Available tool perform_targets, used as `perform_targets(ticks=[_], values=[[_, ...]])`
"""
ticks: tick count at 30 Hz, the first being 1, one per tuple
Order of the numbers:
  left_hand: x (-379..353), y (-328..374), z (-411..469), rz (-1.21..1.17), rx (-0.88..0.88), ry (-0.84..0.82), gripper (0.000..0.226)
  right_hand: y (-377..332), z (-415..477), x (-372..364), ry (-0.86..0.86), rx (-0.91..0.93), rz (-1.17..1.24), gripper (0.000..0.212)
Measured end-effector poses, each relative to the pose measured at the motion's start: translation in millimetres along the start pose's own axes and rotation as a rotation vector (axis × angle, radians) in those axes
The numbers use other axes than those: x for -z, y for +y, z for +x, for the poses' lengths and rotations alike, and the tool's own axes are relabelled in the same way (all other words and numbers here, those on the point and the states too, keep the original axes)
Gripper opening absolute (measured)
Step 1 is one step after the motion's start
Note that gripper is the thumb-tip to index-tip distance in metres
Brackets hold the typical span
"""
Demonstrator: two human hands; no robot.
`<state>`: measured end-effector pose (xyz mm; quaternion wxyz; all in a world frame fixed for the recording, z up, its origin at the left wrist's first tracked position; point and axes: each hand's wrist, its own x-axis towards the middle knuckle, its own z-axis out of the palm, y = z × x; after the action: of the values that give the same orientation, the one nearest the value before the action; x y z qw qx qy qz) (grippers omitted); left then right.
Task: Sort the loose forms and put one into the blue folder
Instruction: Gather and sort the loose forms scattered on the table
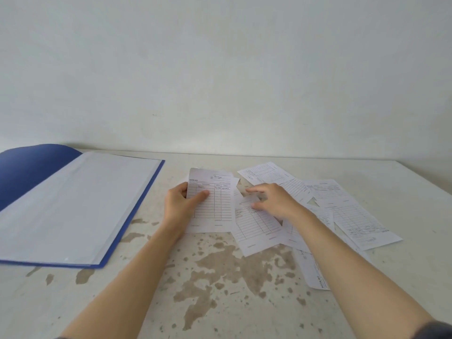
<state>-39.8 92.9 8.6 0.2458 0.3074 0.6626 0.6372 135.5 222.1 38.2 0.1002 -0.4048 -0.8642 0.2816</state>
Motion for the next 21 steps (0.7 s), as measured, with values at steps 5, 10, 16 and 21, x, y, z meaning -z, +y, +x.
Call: perform_targets(ticks=[5,10,16,21], values=[[0.9,-1.3,-0.7,0.009,-0.008,0.007,0.012,-3.2,13.3,6.7,-0.107,0.034,-0.086,0.046],[2.3,-1.4,-0.9,-0.014,0.005,-0.007,0.02,-2.8,19.7,9.8,-0.155,0.013,-0.142,0.04],[2.5,-1.9,-1.5,-0.058,-0.007,-0.015,0.02,1.5,17.9,10.1,-0.037,0.039,-0.034,0.018],[3.6,-3.6,-2.8,-0.089,-0.016,0.008,0.023,8.5,8.3,16.7,0.185,-0.021,0.295,0.003]])
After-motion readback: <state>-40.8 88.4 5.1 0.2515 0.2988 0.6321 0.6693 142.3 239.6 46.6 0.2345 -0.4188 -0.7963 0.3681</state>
